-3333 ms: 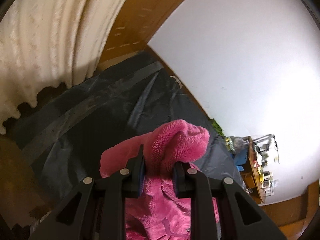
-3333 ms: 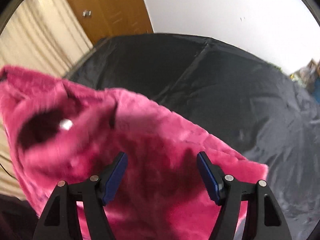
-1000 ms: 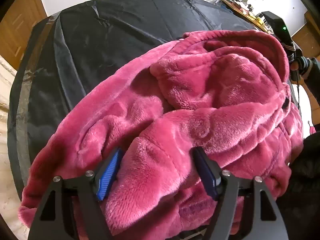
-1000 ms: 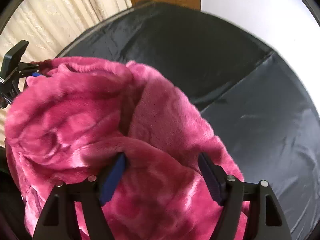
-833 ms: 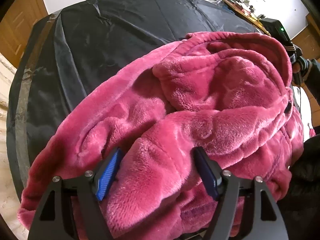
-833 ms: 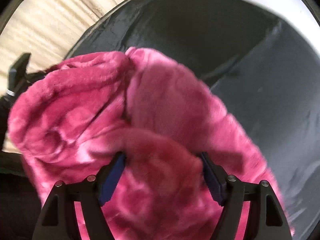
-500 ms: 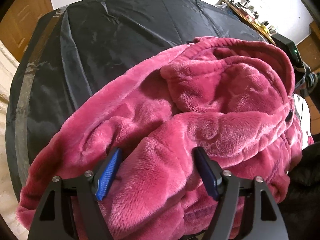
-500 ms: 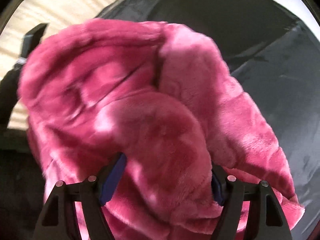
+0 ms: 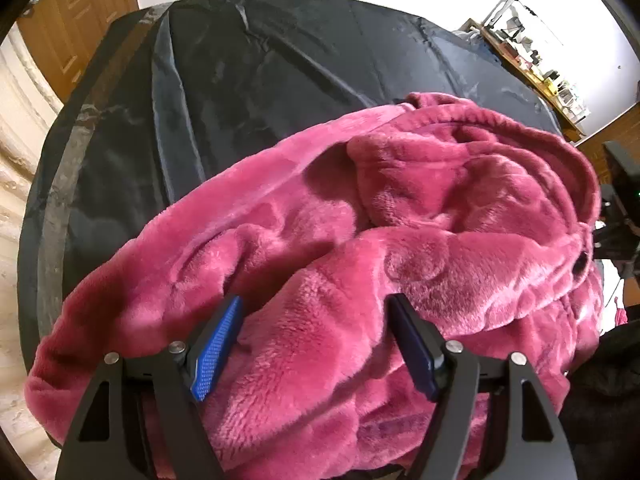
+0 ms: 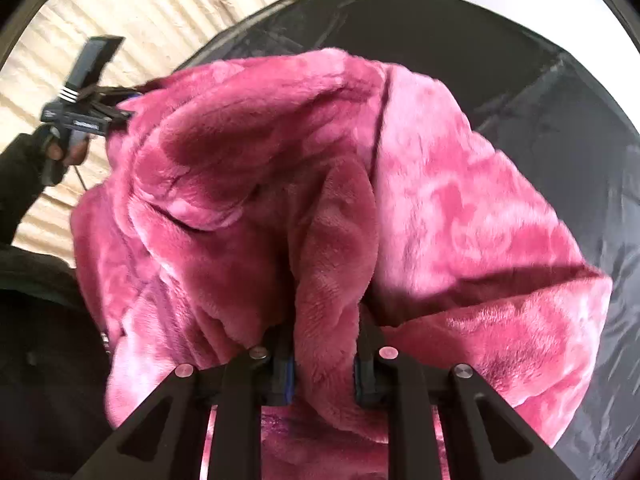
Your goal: Fold clothes
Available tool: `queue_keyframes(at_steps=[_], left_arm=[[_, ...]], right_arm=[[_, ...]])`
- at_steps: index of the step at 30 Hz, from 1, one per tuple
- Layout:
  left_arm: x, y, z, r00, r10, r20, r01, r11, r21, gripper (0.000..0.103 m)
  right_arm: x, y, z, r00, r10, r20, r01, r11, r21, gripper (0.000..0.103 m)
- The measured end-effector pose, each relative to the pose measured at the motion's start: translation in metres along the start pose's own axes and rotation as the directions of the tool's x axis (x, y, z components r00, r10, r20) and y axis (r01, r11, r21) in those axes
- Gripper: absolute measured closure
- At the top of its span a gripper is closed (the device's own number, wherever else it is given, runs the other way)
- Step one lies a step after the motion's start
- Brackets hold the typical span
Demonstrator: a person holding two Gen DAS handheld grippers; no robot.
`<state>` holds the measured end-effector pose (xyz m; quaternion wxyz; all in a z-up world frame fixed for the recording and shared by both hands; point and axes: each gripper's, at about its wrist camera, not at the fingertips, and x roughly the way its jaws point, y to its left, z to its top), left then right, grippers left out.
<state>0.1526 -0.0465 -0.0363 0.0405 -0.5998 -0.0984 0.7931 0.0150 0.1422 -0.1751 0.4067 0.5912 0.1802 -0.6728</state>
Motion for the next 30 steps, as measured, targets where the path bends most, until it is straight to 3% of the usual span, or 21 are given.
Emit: queue_keyframes(at_steps=[7,9,11,13,15,17,20,21,24,30], left_arm=[[-0.014,-0.018,-0.007,1.0,0.018,0.007,-0.018,1.0,-0.001,0.025],[-0.017,-0.019,-0.013,1.0,0.016,0.011,-0.016,1.0,-0.004,0.025],[-0.022,-0.022,-0.018,1.0,0.008,0.016,-0.008,1.0,-0.003,0.025],[-0.028,-0.024,-0.025,1.0,-0.012,0.02,0.012,1.0,0.005,0.025],[-0.028,-0.03,-0.034,0.999,-0.038,0.015,0.038,0.999,0.024,0.025],[-0.026,-0.037,-0.044,0.998,-0.063,0.008,0.063,0.997,0.049,0.025],[-0.029,-0.054,-0.061,0.995,-0.096,0.001,0.096,0.991,0.091,0.025],[-0.029,-0.058,-0.064,0.995,-0.099,0.003,0.098,0.99,0.099,0.025],[-0.03,-0.066,-0.07,0.995,-0.1,0.012,0.099,0.99,0.101,0.025],[-0.036,-0.06,-0.068,0.991,-0.127,0.037,0.125,0.991,0.047,0.025]], right_arm=[[0.028,-0.002,0.006,0.999,-0.038,0.014,0.037,0.996,0.083,0.081],[0.013,0.005,0.0,0.991,-0.12,0.067,0.114,0.99,0.086,0.081],[-0.008,0.013,-0.007,0.967,-0.22,0.13,0.209,0.973,0.095,0.082],[-0.028,0.021,-0.015,0.929,-0.317,0.192,0.301,0.947,0.11,0.082],[-0.049,0.028,-0.023,0.877,-0.409,0.25,0.388,0.912,0.131,0.082],[-0.069,0.036,-0.03,0.813,-0.496,0.305,0.47,0.868,0.157,0.082],[-0.1,0.048,-0.042,0.695,-0.611,0.379,0.581,0.788,0.206,0.082],[-0.104,0.053,-0.041,0.67,-0.63,0.394,0.597,0.772,0.22,0.082],[-0.097,0.073,-0.029,0.658,-0.637,0.402,0.596,0.767,0.239,0.082],[-0.093,0.065,-0.041,0.685,-0.626,0.373,0.589,0.777,0.221,0.082]])
